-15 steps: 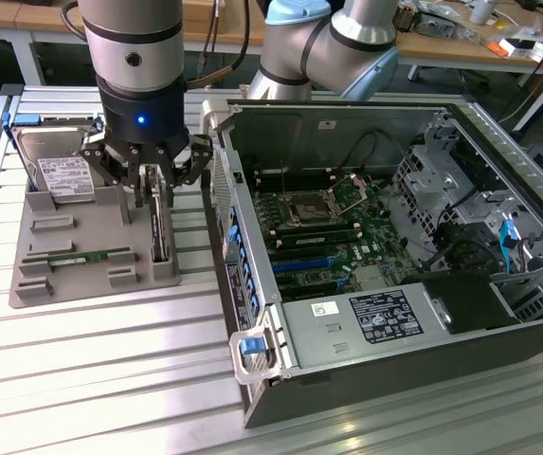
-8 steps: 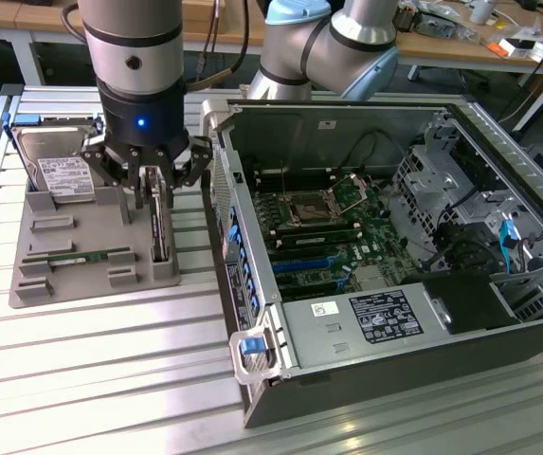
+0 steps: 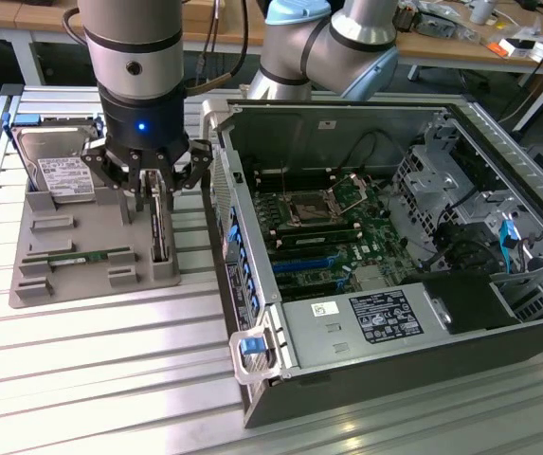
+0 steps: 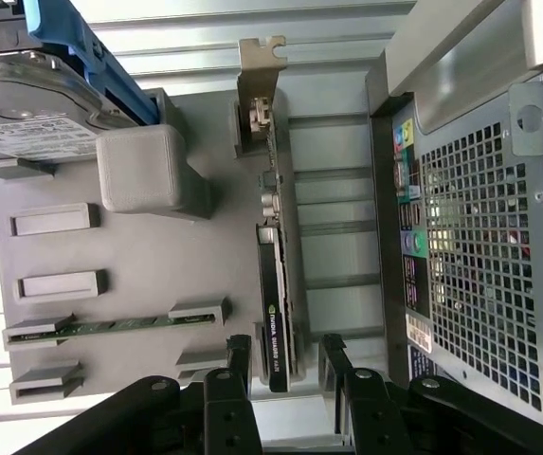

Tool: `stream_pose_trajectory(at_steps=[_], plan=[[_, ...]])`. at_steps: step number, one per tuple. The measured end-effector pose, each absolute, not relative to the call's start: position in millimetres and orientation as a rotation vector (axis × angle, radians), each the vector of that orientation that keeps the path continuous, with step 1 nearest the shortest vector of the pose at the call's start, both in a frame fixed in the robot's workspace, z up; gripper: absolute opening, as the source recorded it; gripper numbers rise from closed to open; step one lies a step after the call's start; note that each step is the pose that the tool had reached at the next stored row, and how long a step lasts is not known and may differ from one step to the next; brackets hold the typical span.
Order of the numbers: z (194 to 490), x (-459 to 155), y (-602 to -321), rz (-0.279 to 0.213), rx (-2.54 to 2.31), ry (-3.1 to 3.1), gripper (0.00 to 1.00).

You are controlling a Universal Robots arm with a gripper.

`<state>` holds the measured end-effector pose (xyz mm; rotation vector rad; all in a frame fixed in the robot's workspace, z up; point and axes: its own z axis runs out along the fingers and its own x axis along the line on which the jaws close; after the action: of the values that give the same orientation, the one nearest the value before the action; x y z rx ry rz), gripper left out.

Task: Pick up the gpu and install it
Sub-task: 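Pick up the gpu and move the gpu toward the slot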

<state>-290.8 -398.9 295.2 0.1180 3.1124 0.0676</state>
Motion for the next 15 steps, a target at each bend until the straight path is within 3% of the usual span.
stream_pose_trajectory(at_steps=[15], plan=[[265, -291, -395, 0.068, 0.118, 3.112, 0.42]])
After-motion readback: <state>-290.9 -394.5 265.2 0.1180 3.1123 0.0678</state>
